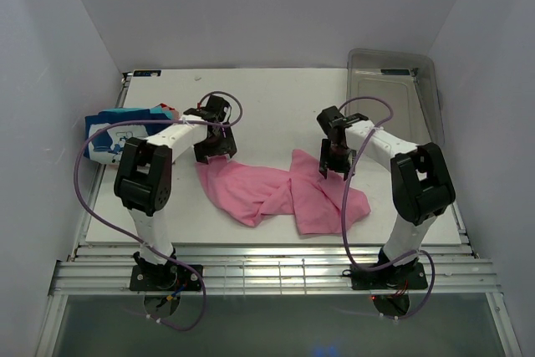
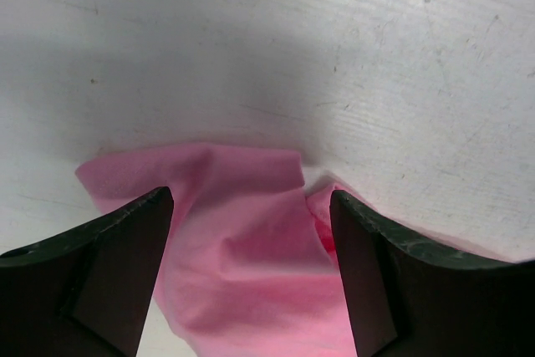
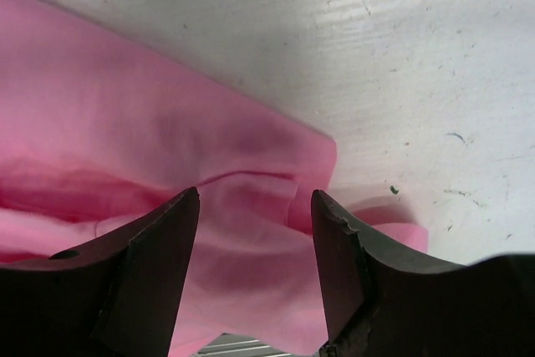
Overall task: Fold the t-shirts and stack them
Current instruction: Flatten out the tshirt
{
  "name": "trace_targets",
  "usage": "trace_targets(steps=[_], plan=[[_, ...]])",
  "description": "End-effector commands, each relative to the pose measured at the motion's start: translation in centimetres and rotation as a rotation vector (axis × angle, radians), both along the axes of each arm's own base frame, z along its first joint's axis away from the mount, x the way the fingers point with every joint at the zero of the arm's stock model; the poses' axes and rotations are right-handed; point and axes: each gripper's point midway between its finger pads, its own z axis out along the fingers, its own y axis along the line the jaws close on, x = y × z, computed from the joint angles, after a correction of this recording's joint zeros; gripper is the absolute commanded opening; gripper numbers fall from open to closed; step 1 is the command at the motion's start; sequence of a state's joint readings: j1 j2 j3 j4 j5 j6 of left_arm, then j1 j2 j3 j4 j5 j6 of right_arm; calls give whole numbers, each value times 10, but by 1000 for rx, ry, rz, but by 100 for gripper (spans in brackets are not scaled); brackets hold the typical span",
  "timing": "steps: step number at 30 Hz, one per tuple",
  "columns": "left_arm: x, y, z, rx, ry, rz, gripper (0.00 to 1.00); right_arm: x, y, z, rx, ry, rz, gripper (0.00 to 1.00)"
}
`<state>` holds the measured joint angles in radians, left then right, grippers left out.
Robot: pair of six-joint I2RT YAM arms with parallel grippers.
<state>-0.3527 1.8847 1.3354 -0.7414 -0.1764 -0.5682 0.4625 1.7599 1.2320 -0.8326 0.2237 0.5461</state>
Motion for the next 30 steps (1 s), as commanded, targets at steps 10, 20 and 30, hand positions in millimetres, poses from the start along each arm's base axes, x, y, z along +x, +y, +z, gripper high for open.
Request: trace_targets(steps=[10, 20, 30], plan=[[12, 1, -4, 24, -12, 13, 72, 21, 13, -26, 53, 11, 28, 59], [16, 5, 6, 51, -28, -5, 0, 52, 19, -15, 38, -56, 68, 8], [83, 15, 151, 13, -296, 34, 0, 163, 36, 197, 132, -465, 73, 8]])
